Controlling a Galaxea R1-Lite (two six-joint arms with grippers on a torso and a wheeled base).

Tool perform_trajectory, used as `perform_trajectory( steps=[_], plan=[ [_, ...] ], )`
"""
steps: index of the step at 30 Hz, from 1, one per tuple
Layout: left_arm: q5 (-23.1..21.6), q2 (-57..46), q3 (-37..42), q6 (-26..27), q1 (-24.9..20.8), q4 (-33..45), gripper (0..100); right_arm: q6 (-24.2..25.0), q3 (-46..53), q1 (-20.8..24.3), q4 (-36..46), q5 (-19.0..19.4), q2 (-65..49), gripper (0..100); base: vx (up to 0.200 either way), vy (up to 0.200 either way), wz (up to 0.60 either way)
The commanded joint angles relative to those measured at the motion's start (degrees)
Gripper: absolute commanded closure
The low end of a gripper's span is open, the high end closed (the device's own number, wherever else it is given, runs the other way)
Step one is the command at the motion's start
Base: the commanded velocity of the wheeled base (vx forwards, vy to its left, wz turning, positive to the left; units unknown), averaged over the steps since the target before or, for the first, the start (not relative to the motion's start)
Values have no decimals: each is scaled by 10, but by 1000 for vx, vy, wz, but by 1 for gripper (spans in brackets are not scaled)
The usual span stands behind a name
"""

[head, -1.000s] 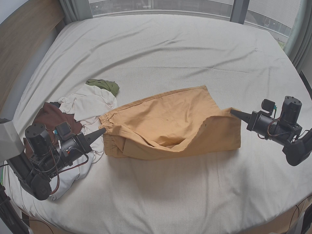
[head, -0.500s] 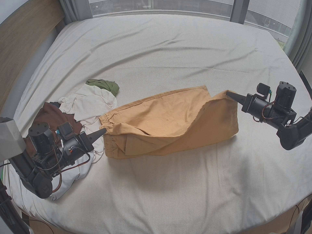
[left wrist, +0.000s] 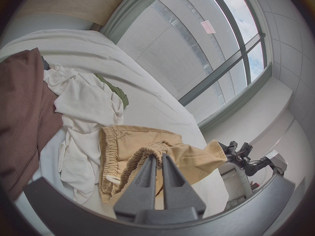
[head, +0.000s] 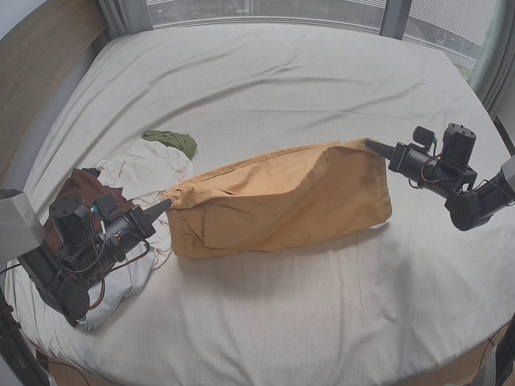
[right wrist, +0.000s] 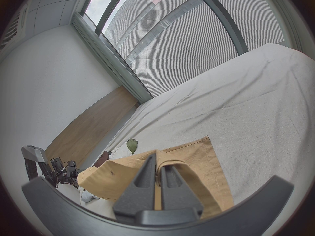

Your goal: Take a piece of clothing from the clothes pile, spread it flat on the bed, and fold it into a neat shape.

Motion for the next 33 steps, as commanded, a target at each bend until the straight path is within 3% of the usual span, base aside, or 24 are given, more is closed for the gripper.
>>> perform_trajectory(
  steps=[1, 33],
  plan=[
    [11, 20, -17, 0, 0, 0, 100, -1, -37, 1, 1, 0, 33, 100, 0, 0, 0],
    [66, 67, -88, -2, 20, 22, 100, -4, -211, 1, 65, -9, 140, 100, 0, 0, 0]
  ],
)
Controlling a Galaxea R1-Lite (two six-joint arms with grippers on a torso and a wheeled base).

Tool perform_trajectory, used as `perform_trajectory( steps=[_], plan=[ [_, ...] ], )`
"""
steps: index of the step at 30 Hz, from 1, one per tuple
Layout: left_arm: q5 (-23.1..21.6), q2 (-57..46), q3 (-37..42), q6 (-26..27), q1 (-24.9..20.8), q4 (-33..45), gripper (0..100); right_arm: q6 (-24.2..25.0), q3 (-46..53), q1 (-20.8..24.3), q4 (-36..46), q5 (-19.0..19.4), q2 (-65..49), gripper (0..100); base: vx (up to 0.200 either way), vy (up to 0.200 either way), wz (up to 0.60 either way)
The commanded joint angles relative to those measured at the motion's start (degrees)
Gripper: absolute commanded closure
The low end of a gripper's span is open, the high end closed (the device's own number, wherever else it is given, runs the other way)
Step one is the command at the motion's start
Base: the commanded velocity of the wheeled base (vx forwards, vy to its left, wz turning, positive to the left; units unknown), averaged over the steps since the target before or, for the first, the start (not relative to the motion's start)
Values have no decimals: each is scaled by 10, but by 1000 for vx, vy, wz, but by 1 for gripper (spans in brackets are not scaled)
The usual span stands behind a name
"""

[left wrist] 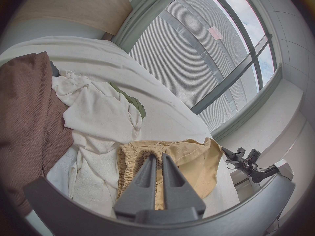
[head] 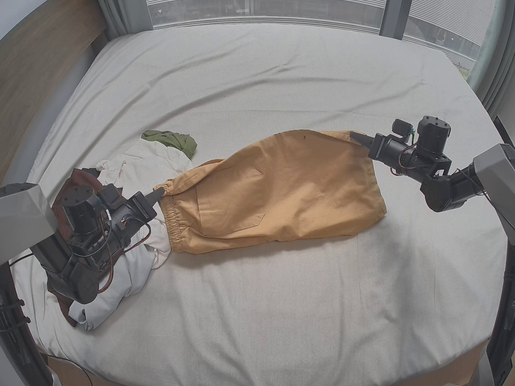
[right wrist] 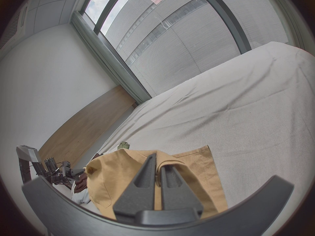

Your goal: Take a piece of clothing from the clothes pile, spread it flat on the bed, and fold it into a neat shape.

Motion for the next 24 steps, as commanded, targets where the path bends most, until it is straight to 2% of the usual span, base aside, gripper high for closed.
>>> perform_trajectory(
  steps=[1, 24],
  plan=[
    [1, 11, -5, 0, -1, -1, 100, 0, -11, -1, -1, -2, 14, 100, 0, 0, 0],
    [3, 22, -16, 1, 8, -1, 100, -2, -14, -9, -2, -3, 22, 100, 0, 0, 0]
  ],
)
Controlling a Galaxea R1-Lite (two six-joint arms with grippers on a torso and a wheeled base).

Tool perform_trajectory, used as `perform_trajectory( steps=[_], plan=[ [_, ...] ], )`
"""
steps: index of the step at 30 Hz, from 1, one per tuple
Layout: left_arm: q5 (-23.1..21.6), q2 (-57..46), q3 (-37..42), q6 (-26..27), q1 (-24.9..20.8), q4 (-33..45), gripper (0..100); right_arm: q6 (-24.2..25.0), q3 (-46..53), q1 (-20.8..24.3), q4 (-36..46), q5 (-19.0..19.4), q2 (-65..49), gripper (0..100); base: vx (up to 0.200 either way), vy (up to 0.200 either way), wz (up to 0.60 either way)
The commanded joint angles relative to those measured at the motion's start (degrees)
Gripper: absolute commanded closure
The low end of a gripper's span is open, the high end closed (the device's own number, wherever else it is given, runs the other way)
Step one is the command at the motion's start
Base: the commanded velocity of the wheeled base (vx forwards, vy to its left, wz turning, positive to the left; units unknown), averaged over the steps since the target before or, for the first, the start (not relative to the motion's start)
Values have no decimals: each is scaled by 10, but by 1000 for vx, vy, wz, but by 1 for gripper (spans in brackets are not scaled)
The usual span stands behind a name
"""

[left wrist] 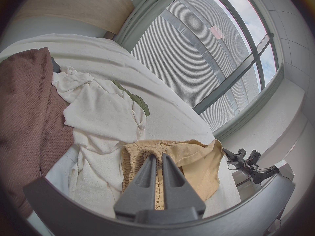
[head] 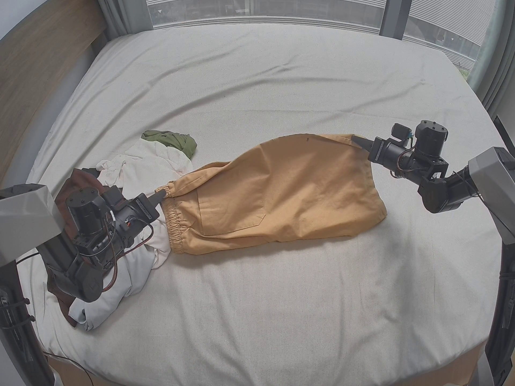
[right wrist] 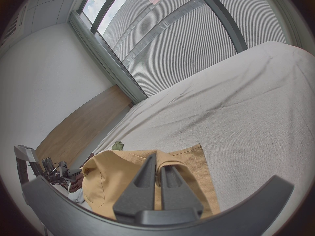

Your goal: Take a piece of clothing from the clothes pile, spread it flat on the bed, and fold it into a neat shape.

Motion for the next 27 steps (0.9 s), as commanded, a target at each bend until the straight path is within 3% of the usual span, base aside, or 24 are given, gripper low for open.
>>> perform_trajectory(
  steps=[1, 3, 4, 6, 11, 18, 19, 27],
  plan=[
    [0, 0, 0, 0, 2, 0, 100, -2, -1, 1, -1, 0, 0, 100, 0, 0, 0],
    [-1, 0, 0, 0, 2, 0, 100, -7, -3, 1, -1, 0, 0, 100, 0, 0, 0],
    [-1, 0, 0, 0, 2, 0, 0, -8, -2, 1, -1, 0, 1, 0, 0, 0, 0],
    [-2, 1, -3, 0, 3, -3, 0, -8, -7, 1, -2, -1, 4, 0, 0, 0, 0],
    [7, 5, -29, -2, 8, -10, 0, -12, -36, 6, -17, -47, 17, 0, 0, 0, 0],
    [28, -3, -35, -25, 8, -17, 0, -12, 2, 11, -28, -51, -12, 0, 0, 0, 0],
    [26, -30, -21, -29, -2, -18, 0, -9, 80, 18, -29, -51, -67, 0, 0, 0, 0],
    [-25, -106, 60, -26, -55, -17, 0, -6, 272, 35, -23, -67, -171, 0, 0, 0, 0]
  ],
)
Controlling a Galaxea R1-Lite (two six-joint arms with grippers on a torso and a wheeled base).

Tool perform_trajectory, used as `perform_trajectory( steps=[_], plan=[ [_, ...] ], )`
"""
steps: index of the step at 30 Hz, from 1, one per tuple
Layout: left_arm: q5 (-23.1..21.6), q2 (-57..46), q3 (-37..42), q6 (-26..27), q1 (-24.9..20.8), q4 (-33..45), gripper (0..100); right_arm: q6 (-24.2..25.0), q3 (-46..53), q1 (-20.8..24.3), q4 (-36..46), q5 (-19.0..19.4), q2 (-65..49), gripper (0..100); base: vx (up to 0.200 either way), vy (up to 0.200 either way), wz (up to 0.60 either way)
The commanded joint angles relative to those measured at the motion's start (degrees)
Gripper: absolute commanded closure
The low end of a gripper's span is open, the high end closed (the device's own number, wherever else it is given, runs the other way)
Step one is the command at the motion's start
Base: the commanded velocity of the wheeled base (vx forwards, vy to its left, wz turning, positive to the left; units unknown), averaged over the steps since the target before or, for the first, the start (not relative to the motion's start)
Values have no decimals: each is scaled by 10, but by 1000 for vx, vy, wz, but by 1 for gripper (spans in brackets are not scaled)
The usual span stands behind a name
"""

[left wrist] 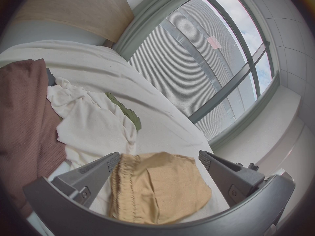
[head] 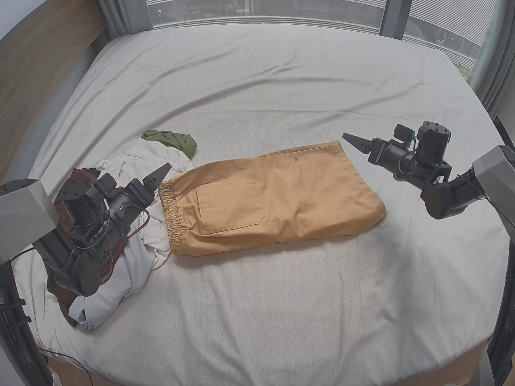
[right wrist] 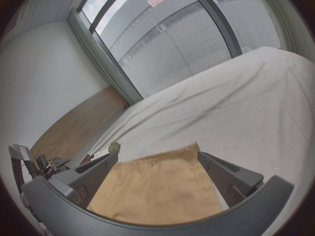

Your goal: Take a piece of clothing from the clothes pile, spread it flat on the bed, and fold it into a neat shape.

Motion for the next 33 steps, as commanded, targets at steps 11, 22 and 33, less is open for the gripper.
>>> perform_trajectory(
  steps=[11, 22, 33],
  plan=[
    [-49, -84, 115, 140, -48, -29, 0, -1, 315, 14, 3, -36, -152, 0, 0, 0, 0],
    [-46, -71, 129, 284, -47, -36, 0, -1, 340, 12, 1, -61, -101, 0, 0, 0, 0],
    [-44, -83, 136, 293, -50, -36, 0, 3, 295, 14, 3, -63, -41, 0, 0, 0, 0]
  ],
)
